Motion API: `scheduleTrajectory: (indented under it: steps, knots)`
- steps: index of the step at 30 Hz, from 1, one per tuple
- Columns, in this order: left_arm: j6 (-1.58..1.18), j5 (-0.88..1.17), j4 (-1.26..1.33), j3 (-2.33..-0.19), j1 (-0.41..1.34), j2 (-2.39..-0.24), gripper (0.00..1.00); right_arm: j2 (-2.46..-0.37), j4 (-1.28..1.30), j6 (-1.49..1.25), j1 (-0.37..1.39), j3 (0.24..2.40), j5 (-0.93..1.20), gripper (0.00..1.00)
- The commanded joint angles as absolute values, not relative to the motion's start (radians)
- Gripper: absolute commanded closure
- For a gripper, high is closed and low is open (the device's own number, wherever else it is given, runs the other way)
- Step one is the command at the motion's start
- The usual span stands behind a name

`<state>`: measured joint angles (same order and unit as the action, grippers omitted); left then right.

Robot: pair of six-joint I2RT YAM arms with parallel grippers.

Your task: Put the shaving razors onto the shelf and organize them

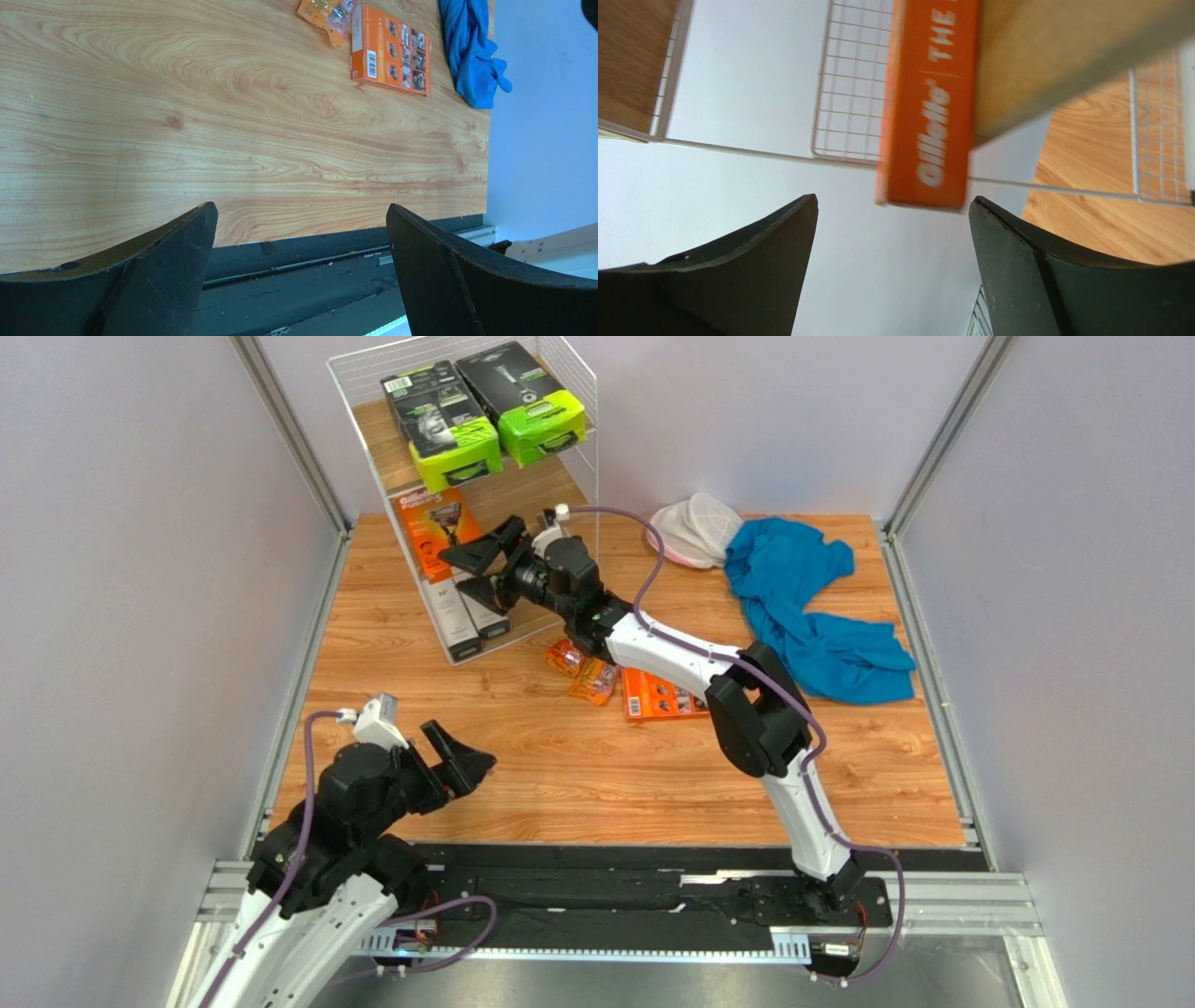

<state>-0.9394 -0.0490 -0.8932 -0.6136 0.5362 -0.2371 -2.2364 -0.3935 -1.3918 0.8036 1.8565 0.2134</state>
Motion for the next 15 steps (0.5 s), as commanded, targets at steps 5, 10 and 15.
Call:
scheduleTrajectory:
  steps: [5,10,15]
  knots:
    - [-0.928,-0.023,-0.877,-0.621,0.537,-0.23,0.01,-2.091,-0.436,-1.385,0.808,1.665,0.193,0.0]
    - [-0.914,-0.011,-0.861,-0.618,0.537,-0.235,0.01,-1.946,-0.503,-1.373,0.807,1.443,0.161,0.0]
    - [-0.868,-0.006,-0.827,-0.623,0.537,-0.284,0.01,-1.72,-0.52,-1.358,0.804,1.171,0.097,0.0]
